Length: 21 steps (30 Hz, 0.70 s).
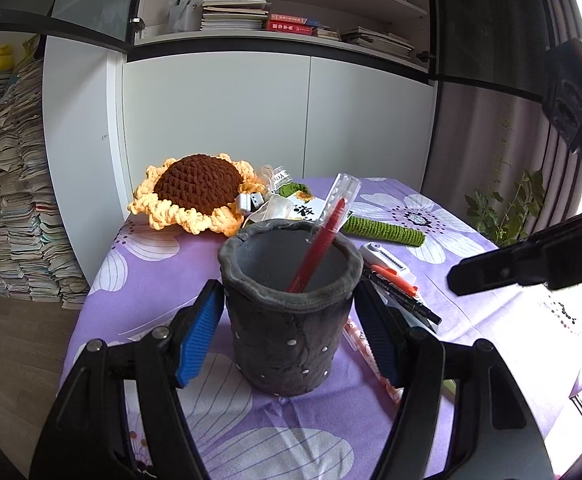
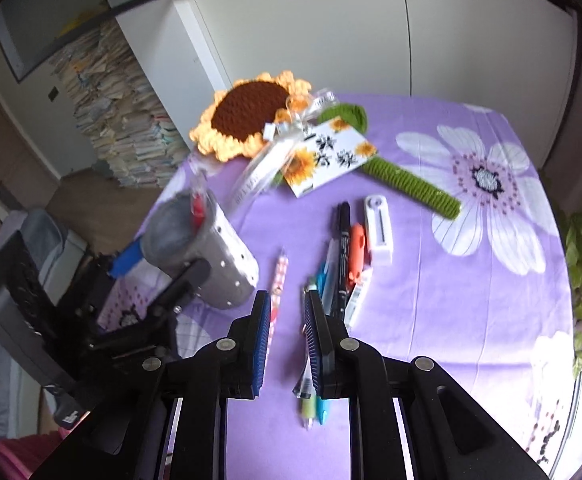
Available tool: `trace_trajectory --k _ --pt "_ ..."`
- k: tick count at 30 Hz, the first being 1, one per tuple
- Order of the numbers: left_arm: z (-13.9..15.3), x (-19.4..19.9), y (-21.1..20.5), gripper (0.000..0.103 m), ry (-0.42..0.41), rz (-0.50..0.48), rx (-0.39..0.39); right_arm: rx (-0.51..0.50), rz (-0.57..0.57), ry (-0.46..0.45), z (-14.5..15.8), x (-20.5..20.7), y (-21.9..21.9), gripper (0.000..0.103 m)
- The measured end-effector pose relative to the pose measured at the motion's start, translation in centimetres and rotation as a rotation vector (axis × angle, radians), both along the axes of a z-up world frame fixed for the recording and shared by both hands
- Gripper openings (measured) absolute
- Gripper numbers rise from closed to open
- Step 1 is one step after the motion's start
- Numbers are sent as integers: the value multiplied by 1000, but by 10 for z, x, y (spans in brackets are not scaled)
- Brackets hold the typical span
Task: Organize stationery
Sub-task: 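Return the right tool to the pens and grasp the pink patterned pen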
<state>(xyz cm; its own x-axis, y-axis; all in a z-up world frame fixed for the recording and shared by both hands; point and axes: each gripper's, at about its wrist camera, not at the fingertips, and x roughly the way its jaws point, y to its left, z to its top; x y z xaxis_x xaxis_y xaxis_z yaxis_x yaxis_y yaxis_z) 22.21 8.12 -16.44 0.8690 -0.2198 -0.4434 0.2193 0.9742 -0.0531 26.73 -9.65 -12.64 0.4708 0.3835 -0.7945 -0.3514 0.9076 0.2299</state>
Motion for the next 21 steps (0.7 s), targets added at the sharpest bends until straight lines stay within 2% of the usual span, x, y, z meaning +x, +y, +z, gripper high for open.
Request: trace_trajectory --k 7,14,18,21 --pt "3 -6 14 67 -40 107 -27 -47 55 30 -22 23 28 16" --pt "3 -5 12 67 -39 91 -19 -83 72 103 -48 48 52 17" --pt "4 -5 13 67 -36 81 -21 -81 69 105 -50 50 51 17" --pt "5 -8 12 81 -49 77 -18 -83 63 108 -49 51 48 17"
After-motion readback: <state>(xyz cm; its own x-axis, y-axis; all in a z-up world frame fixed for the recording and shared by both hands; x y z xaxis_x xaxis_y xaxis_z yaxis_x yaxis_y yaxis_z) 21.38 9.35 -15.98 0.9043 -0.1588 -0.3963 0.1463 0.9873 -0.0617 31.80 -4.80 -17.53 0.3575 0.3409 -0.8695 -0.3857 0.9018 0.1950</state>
